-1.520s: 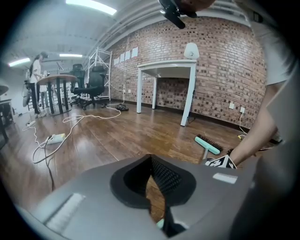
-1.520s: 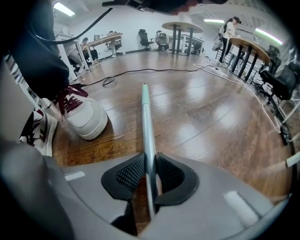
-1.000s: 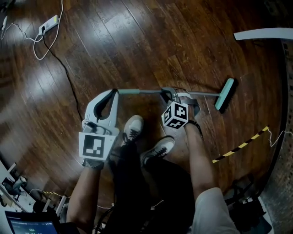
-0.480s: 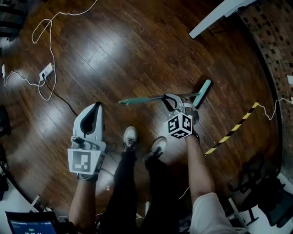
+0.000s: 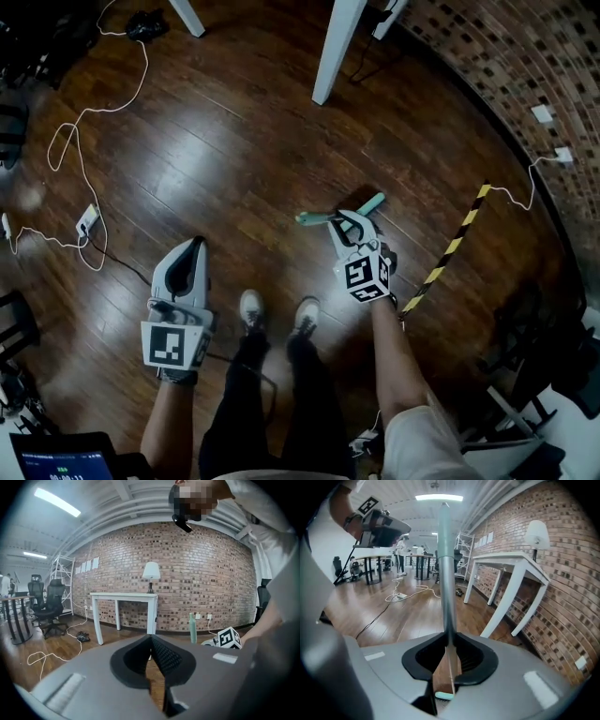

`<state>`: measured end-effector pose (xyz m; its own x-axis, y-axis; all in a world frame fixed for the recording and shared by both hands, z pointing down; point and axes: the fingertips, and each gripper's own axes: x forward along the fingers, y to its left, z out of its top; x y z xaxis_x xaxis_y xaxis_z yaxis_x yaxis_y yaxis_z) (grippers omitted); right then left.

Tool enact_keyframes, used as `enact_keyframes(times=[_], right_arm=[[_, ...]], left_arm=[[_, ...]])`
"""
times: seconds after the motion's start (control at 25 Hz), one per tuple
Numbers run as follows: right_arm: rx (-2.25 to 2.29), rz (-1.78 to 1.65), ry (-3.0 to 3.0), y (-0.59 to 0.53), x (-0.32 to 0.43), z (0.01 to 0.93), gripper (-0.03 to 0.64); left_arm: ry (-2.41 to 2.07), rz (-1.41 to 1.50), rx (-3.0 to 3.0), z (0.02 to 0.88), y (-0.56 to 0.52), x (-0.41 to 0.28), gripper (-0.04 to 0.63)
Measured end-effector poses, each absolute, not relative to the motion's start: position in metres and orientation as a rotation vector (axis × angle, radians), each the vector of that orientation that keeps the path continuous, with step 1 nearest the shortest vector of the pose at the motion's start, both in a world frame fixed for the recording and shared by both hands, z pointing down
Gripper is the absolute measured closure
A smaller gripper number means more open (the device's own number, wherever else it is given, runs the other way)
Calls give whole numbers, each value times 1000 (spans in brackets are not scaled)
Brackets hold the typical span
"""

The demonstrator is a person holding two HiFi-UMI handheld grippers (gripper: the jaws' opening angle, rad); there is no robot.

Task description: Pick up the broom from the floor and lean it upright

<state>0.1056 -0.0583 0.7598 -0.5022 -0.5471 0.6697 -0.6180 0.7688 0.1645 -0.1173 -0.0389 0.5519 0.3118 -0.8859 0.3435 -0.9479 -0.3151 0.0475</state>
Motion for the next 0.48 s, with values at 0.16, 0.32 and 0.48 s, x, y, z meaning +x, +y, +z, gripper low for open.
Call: enact_keyframes(times=[0.16,0.32,0.48], right_arm=[[1009,225,-2227,-66,145,735,527],[1134,284,-2237,-82,182,711,528],[1208,325,-2225,-97,204,696,528]], left_arm=[[-1651,335,2368,530,-56,-86,594],[-1644,309,2387,511,-75,-59,594],[-1601,234,2459,497,-100,-39,594]])
